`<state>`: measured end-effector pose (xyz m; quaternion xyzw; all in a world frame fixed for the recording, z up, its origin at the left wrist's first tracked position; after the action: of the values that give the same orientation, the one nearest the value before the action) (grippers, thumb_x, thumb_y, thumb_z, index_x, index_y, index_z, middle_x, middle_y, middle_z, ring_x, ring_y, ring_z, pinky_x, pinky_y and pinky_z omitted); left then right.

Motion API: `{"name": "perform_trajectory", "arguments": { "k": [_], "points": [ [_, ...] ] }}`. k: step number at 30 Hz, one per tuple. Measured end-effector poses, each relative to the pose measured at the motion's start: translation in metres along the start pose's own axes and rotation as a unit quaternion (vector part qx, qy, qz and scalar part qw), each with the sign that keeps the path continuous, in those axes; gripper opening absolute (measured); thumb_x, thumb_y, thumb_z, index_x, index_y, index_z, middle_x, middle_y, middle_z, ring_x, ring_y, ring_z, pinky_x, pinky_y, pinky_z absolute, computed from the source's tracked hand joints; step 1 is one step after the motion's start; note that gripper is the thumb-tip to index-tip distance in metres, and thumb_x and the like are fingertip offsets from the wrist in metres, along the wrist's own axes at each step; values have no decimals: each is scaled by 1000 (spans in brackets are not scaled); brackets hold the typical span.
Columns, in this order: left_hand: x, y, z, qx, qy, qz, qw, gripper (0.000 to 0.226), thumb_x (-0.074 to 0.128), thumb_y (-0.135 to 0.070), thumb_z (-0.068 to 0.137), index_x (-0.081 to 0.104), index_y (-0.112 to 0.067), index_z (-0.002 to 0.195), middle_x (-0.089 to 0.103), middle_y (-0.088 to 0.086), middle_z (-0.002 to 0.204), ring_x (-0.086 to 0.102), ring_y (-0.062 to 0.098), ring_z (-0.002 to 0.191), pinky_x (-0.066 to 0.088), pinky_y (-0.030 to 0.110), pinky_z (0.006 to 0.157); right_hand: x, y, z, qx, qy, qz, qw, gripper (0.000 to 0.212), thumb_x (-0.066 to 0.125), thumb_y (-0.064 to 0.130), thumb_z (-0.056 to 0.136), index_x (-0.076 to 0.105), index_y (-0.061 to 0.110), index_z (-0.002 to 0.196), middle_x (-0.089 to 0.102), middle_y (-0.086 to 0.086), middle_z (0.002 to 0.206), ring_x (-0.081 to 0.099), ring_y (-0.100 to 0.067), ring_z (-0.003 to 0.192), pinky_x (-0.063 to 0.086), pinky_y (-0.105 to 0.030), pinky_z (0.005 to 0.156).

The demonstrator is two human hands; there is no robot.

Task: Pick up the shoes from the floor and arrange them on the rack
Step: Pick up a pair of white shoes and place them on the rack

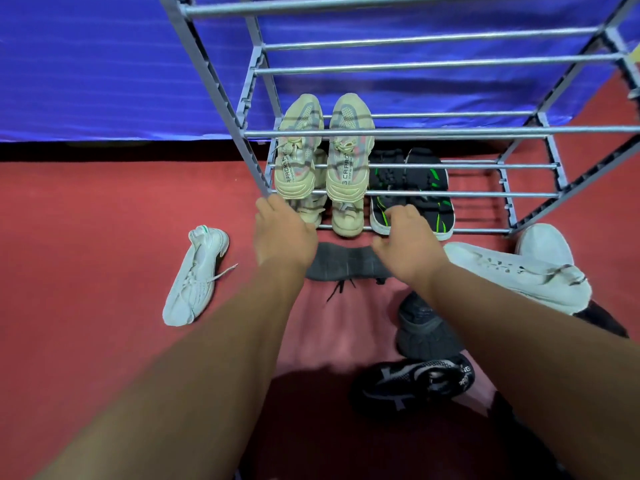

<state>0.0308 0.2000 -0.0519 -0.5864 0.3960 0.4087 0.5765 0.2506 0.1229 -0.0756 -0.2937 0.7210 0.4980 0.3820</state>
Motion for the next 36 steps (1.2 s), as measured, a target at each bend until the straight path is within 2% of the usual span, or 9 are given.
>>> {"name": "perform_trajectory", "arguments": {
  "k": [3, 6, 9, 16, 20, 25, 31, 34, 36],
  "points": [
    [44, 9, -33, -17, 122, 1, 992, 41, 63, -21, 91, 48, -3, 125, 52, 18, 129, 56, 39, 117, 48, 48, 94, 15, -33, -21, 35, 35, -21, 999, 47, 63, 28, 95, 54, 6, 135, 49, -15, 137, 54, -37, 124, 47, -43, 102],
    [95, 3, -73, 42, 274, -10, 961, 39, 64, -21, 92, 54, -6, 127, 61, 16, 126, 59, 36, 120, 50, 41, 97, 31, -62, -40, 72, 65, -23, 995, 54, 65, 34, 94, 57, 6, 139, 51, -18, 137, 55, -40, 126, 47, -46, 108],
    [127, -6, -109, 44, 330, -52, 942, 28, 64, -16, 91, 61, -6, 117, 69, 16, 115, 63, 35, 110, 50, 38, 93, 47, -86, -64, 90, 84, 2, 992, 50, 65, 33, 92, 62, 9, 136, 56, -17, 131, 56, -39, 125, 45, -43, 109],
    [182, -26, -200, 56, 443, -82, 891, 37, 69, -28, 93, 59, -18, 127, 66, 0, 120, 66, 21, 103, 56, 38, 95, 69, -143, -135, 26, 130, -59, 989, 46, 63, 25, 95, 61, 13, 139, 54, -10, 134, 54, -37, 124, 48, -46, 105],
    [195, -34, -229, 168, 435, -6, 885, 55, 73, -43, 84, 57, -20, 132, 54, 0, 126, 59, 20, 111, 52, 36, 96, 78, -159, -166, -54, 132, -107, 984, 40, 63, 22, 87, 66, 14, 127, 57, -6, 124, 52, -31, 110, 50, -47, 96],
    [206, -33, -253, 269, 417, 63, 866, 71, 69, -58, 78, 51, -23, 138, 50, 2, 126, 43, 22, 118, 40, 35, 103, 78, -168, -173, -85, 107, -105, 985, 43, 64, 22, 82, 65, 13, 125, 58, -1, 128, 52, -26, 110, 47, -42, 98],
    [209, -38, -258, 273, 387, 98, 875, 68, 69, -53, 84, 48, -19, 139, 50, 5, 132, 45, 25, 122, 41, 39, 106, 69, -169, -164, -88, 96, -93, 987, 39, 59, 30, 88, 66, 15, 123, 60, -2, 122, 54, -28, 108, 48, -42, 98],
    [207, -52, -251, 248, 393, 103, 879, 61, 75, -46, 85, 52, -16, 133, 52, 8, 132, 52, 29, 126, 46, 41, 103, 53, -174, -151, -54, 62, -88, 993, 42, 52, 34, 87, 68, 14, 121, 62, -5, 118, 57, -33, 104, 51, -47, 96],
    [202, -64, -242, 230, 389, 97, 887, 55, 75, -44, 87, 55, -14, 129, 54, 8, 130, 55, 30, 122, 50, 41, 99, 37, -180, -141, -18, 32, -85, 996, 37, 59, 28, 87, 69, 13, 119, 62, -9, 115, 57, -38, 103, 52, -48, 94]
  ]
}}
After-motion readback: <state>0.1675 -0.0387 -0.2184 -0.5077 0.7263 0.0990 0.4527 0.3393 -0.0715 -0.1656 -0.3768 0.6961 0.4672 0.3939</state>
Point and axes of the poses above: each hand's wrist, its own z-axis towards the middle knuckle, its own x-axis out of the palm, y = z × x, the point moved 8 cm from there along z, towards the middle knuckle
